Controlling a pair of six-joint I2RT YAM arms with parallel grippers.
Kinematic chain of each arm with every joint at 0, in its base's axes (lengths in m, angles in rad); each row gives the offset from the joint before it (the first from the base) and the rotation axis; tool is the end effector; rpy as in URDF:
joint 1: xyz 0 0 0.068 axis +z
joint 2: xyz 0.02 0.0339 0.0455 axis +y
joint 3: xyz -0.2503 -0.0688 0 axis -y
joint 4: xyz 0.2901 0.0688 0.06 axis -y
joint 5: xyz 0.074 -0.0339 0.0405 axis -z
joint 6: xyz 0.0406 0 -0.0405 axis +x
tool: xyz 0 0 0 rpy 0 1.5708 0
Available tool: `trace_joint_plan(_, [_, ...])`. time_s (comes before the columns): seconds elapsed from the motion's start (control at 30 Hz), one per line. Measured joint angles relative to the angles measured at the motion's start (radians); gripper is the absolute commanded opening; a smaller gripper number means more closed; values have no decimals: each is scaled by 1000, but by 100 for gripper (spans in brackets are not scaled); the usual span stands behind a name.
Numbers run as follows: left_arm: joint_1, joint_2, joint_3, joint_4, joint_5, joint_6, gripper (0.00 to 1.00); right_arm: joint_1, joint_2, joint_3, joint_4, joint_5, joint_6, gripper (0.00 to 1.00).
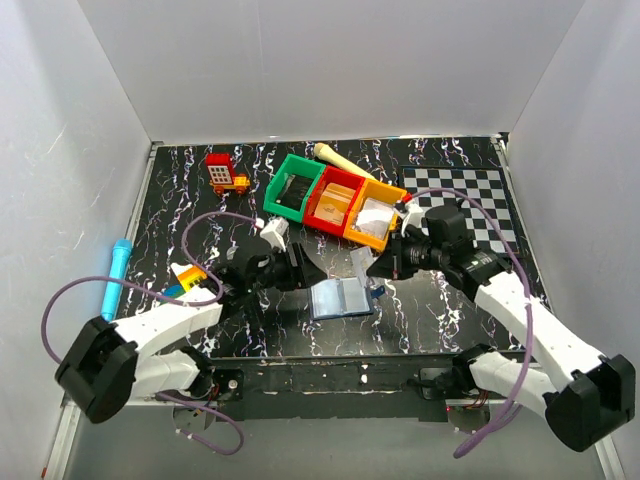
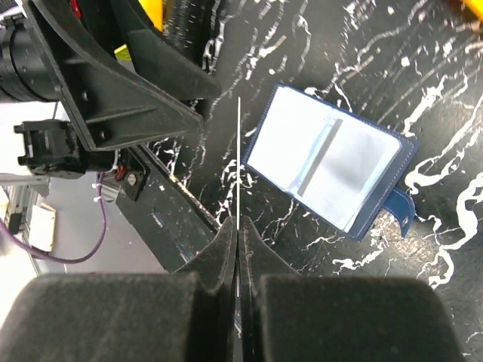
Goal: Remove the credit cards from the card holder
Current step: Remove the credit card from the card holder, then place the credit card in the storage box.
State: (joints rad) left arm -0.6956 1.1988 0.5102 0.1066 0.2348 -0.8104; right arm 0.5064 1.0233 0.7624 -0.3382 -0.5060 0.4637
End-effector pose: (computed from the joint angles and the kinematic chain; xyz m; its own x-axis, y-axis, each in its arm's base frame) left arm 0.2135 -0.1905 0.1463 -0.8505 -0.2079 -0.4831 0.2266 0.6840 -0.6934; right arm 0.2317 0.1510 0.2486 -0.7874 0.0107 -0.6164 -0.4720 0.6328 0.6138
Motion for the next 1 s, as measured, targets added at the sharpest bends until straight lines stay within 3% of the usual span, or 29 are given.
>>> trace_joint_plan(0.03, [0,-31,17,-7,-7,10,69,6,-16,37,-39,11,-24,1])
trace_joint_plan(0.13, [2,-125,23,27,-1,55,94,40,-39,112,-108,24,-85,1])
trace_joint_plan(0.17, [3,-156,11,57,7,68,98,59,-44,126,-124,22,-108,1])
trace_joint_plan(0.43, [11,-258,-41,203,196,140,98,127,-43,141,-213,-134,-206,1])
trace_joint_plan(0.57, [12,-272,-110,352,304,127,90,140,9,151,-214,-215,-207,1])
trace_joint_plan(0.8, [12,-274,-155,473,414,115,70,157,27,151,-210,-353,-204,1])
trace_joint_plan(1.0, [12,-249,-156,569,486,91,44,157,35,151,-189,-455,-197,1])
